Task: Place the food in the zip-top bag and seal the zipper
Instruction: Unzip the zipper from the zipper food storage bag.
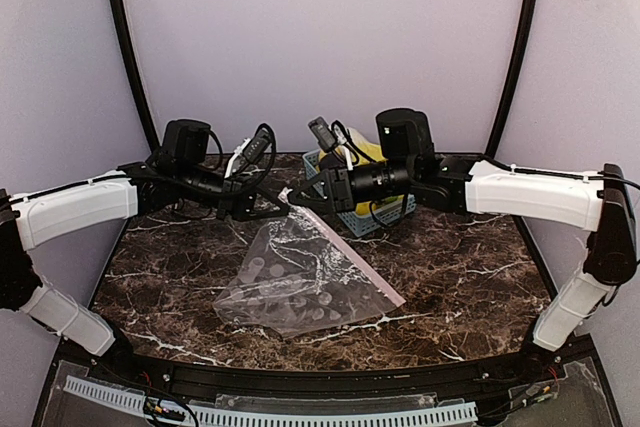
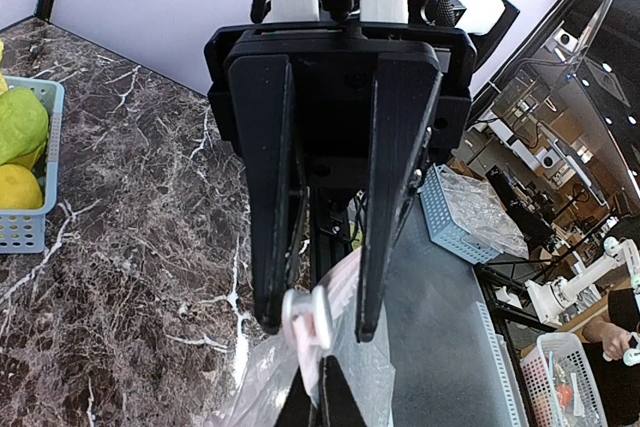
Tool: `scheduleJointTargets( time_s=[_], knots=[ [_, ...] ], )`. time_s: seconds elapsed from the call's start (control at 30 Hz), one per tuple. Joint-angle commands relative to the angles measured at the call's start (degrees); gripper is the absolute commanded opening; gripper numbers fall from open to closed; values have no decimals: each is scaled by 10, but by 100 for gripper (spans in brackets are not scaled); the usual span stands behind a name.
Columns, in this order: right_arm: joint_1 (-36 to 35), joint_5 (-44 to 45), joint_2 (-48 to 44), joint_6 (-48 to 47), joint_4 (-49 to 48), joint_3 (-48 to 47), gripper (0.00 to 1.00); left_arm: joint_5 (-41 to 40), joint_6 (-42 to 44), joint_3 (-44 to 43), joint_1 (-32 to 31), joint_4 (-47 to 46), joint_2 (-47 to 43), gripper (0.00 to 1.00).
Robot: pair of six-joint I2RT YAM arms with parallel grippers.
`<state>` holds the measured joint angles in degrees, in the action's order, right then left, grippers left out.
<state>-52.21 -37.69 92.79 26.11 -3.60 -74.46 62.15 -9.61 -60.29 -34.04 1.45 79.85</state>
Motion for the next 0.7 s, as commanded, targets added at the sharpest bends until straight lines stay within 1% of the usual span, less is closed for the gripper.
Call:
scheduleJointTargets(
  time_s=[0.0, 0.2, 0.37, 0.47, 0.5, 0.53, 0.57, 0.63, 0.67],
  knots=[
    [-4, -9, 5, 14, -29, -13, 20, 6, 10, -13, -4, 14, 0, 1],
    [-4, -8, 4, 19, -34, -11, 13, 5, 11, -13, -5, 15, 0, 1],
    [-4, -8, 5, 21, -36, -10, 2, 3, 12, -14, -5, 19, 1, 1],
    [-4, -7, 4, 21, -35, -9, 0, 2, 12, -15, -5, 19, 1, 2],
    [-4, -7, 5, 22, -35, -8, 0, 1, 12, -15, -5, 18, 1, 9],
    [-4, -6, 5, 21, -35, -8, 0, 1, 10, -15, -5, 18, 1, 13],
    [-4, -5, 5, 21, -35, -7, 0, 0, 10, -15, -5, 17, 1, 22],
    [-4, -6, 6, 22, -35, -6, 0, 2, 6, -15, -5, 14, -1, 32],
    [-4, -6, 6, 22, -34, -6, 0, 3, 4, -15, -5, 12, -1, 33]
  ],
)
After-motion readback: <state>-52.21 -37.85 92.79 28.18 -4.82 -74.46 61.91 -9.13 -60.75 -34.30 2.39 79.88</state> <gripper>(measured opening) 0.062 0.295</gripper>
